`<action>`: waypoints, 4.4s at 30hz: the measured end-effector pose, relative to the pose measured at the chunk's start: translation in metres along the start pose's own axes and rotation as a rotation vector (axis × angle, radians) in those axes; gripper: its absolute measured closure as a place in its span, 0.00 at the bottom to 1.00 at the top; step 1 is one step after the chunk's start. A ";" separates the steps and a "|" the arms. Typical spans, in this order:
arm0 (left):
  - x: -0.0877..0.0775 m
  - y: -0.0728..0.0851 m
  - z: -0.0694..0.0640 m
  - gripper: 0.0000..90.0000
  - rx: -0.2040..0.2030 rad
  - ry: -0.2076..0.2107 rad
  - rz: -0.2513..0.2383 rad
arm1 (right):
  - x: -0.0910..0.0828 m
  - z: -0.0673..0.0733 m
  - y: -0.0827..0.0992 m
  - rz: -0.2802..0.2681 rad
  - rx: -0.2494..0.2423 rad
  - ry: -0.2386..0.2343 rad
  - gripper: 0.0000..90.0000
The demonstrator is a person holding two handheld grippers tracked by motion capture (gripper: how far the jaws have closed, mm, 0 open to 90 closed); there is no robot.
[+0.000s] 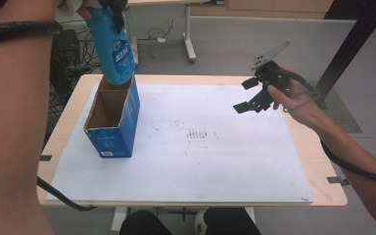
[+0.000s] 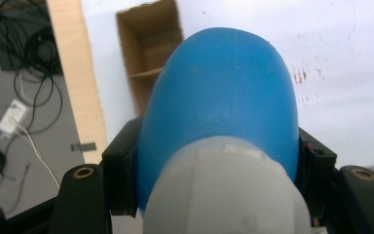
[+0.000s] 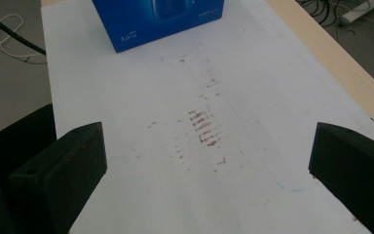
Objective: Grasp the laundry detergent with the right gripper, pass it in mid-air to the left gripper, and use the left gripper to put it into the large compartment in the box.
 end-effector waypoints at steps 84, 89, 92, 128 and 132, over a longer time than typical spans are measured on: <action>0.190 0.044 0.045 0.40 -0.249 -0.005 0.103 | -0.001 -0.003 0.002 0.003 0.008 0.026 0.00; 0.203 0.047 0.043 0.40 -0.248 -0.005 0.104 | 0.001 -0.003 0.004 0.012 0.009 0.027 0.00; 0.211 0.050 0.045 0.41 -0.239 0.002 0.111 | 0.001 -0.004 0.006 0.013 0.014 0.028 0.00; 0.265 0.070 0.044 0.40 -0.207 -0.015 0.094 | 0.005 -0.008 0.010 0.012 0.027 0.028 0.00; 0.265 0.071 0.044 0.40 -0.213 -0.015 0.089 | 0.004 -0.008 0.008 0.009 0.025 0.029 0.00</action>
Point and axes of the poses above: each handheld gripper's, and its own axes: x roughly forward along the jaws, y roughly out of its underside, z roughly to its left, the point moved 2 cm from there along x, roughly forward along the jaws, and after that the axes turned 5 degrees about -z, right-handed, at the moved point
